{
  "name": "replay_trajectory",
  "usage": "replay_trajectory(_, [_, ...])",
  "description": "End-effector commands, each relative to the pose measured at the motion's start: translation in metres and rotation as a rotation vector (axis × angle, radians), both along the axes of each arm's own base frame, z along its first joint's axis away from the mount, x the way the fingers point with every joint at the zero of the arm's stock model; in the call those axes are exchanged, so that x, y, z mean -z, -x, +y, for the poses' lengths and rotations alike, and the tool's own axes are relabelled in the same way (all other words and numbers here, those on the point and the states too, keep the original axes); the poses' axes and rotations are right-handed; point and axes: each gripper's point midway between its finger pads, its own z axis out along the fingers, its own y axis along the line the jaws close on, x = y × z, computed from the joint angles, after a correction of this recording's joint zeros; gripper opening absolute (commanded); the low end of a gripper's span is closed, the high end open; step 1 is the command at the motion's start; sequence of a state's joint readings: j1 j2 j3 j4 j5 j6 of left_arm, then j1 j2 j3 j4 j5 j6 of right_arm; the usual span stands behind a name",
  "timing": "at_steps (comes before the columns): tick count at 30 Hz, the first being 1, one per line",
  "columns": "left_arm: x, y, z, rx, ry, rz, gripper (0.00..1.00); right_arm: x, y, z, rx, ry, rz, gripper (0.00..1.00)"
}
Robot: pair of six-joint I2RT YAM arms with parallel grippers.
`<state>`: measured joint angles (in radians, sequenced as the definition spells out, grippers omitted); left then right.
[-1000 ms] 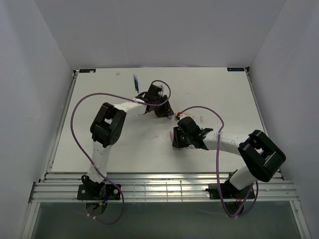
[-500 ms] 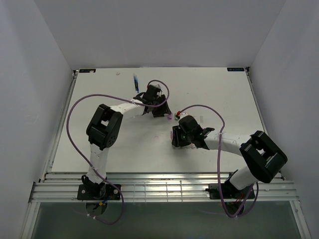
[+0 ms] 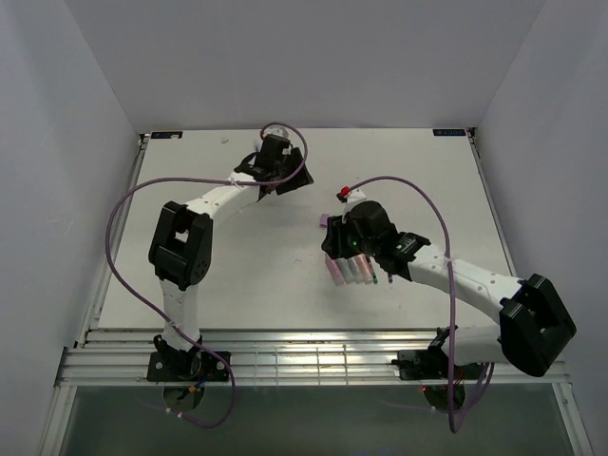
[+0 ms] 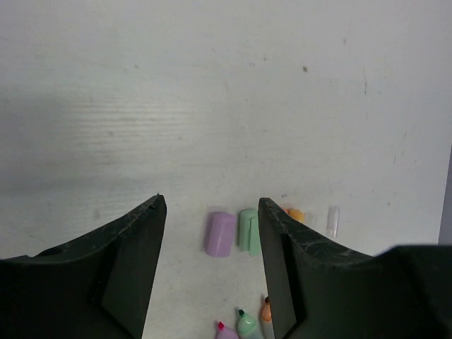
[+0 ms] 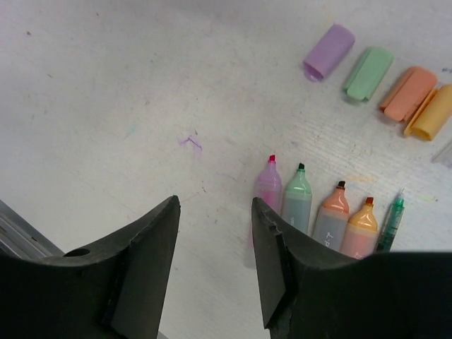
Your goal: Open the pen caps
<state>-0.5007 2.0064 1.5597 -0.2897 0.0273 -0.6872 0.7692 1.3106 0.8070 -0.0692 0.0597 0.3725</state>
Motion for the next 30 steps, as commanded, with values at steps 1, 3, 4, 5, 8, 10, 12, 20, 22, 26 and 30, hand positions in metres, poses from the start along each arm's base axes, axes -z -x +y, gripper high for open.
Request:
replay_trajectory(1, [-0.037, -0.036, 0.048, -0.088, -0.019, -0.087, 0.65, -0.035, -0.015, -0.004, 0.012, 0.005, -0.093, 0.52])
replay_trajectory(3, [-0.035, -0.050, 0.068, -0.111, -0.041, -0.098, 0.65, -0.041, -0.017, -0.004, 0.008, 0.003, -0.104, 0.52])
replay_trajectory(4, [-0.041, -0.057, 0.073, -0.120, -0.041, -0.114, 0.65, -0.045, -0.018, -0.003, 0.001, 0.002, -0.115, 0.53])
replay_trajectory(5, [-0.040, -0.063, 0.080, -0.132, -0.054, -0.123, 0.65, -0.047, -0.021, -0.005, 0.002, 0.002, -0.120, 0.53])
replay_trajectory(8, [-0.039, -0.085, 0.098, -0.144, -0.102, -0.162, 0.63, -0.047, -0.027, -0.008, -0.003, 0.005, -0.120, 0.53])
replay_trajectory(10, [-0.037, -0.098, 0.109, -0.149, -0.136, -0.183, 0.62, -0.042, -0.030, -0.009, -0.016, 0.001, -0.102, 0.53])
replay_trajectory(12, [-0.033, -0.111, 0.114, -0.138, -0.176, -0.205, 0.61, -0.038, -0.034, -0.011, -0.030, -0.005, -0.083, 0.53])
replay_trajectory(20, [-0.004, -0.154, 0.139, -0.213, -0.250, -0.221, 0.54, -0.023, -0.051, -0.019, -0.033, -0.008, -0.051, 0.53])
replay_trajectory(22, [0.004, -0.162, 0.146, -0.237, -0.257, -0.219, 0.53, -0.020, -0.052, -0.017, -0.040, -0.011, -0.042, 0.53])
replay_trajectory(26, [0.009, -0.174, 0.158, -0.268, -0.257, -0.245, 0.50, -0.013, -0.055, -0.016, -0.046, -0.022, -0.023, 0.53])
replay_trajectory(30, [0.010, -0.181, 0.165, -0.279, -0.253, -0.267, 0.50, -0.011, -0.057, -0.013, -0.055, -0.034, -0.013, 0.53])
